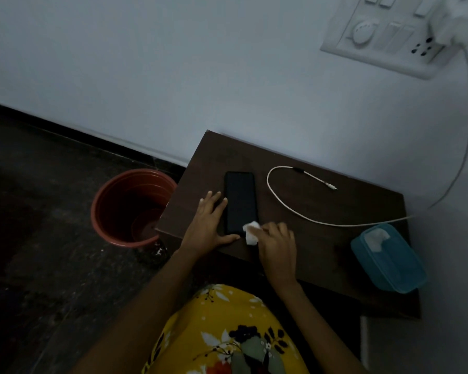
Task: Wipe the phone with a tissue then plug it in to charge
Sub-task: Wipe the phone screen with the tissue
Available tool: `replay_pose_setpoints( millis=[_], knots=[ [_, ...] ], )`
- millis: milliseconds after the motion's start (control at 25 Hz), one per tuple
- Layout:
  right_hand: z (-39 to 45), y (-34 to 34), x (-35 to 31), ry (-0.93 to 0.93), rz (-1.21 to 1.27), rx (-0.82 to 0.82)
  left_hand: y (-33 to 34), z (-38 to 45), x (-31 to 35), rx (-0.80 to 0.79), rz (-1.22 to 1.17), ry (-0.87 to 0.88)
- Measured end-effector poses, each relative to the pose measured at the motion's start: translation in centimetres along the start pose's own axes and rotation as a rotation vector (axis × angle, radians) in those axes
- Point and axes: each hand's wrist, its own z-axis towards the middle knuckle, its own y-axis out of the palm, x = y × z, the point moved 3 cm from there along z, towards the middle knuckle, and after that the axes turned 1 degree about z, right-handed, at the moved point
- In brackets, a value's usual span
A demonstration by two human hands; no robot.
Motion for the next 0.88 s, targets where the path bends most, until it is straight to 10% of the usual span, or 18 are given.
replay_pose_setpoints(
  millis=[200, 440, 880],
  knots=[
    [1.2, -0.9, -1.3, -0.055, 0.048, 0.004, -0.1, 0.1, -0.3, 0.001, -0.002, -0.005],
    [9.5, 0.8, 1.2, 0.34, 0.291, -0.128, 0.1, 0.0, -0.7, 0.02, 0.035, 0.008],
    [16.4, 2.7, -3.1, -0.241, 0.008, -0.1, -0.2, -0.1, -0.4, 0.01, 0.197, 0.008]
  ],
)
